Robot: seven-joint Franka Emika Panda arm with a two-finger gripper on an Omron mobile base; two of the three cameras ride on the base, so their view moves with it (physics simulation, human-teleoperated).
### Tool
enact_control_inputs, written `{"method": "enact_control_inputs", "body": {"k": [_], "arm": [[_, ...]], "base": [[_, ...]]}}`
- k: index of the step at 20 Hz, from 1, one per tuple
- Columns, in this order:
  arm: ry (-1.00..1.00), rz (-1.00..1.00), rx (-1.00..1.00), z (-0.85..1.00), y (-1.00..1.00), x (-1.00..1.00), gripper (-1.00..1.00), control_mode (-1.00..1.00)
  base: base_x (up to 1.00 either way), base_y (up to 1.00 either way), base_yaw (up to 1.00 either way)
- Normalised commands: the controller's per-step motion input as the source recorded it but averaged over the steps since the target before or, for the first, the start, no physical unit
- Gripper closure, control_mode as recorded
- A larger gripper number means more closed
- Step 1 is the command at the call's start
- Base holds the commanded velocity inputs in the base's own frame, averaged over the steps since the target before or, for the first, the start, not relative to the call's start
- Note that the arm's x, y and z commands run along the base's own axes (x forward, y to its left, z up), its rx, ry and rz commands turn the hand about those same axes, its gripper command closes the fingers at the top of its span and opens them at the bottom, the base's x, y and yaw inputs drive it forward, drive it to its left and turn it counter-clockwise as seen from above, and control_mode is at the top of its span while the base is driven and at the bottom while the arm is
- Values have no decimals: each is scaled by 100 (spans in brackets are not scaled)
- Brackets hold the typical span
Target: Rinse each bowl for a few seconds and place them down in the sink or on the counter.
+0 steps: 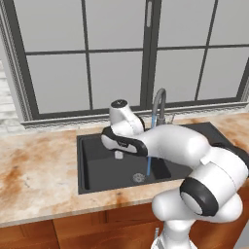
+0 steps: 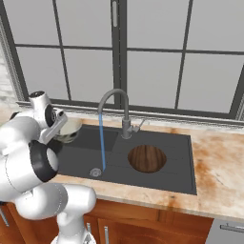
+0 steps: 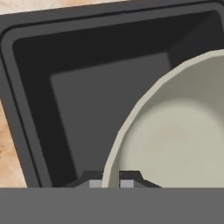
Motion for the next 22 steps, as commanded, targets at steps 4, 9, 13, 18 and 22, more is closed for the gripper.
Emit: {"method": "enact_control_inputs", "body": {"k": [4, 9, 13, 18, 22], "arm": [[3, -7, -7, -5, -25, 32, 100, -100], [3, -8, -6, -4, -32, 27, 100, -100], [4, -9, -5, -7, -32, 27, 100, -100], [4, -8, -2, -12, -39, 16, 100, -100], [3, -6, -3, -13, -35, 15, 100, -100]], "base": [[0, 0, 0], [0, 0, 0], [0, 0, 0], [0, 0, 0], [0, 0, 0]]}}
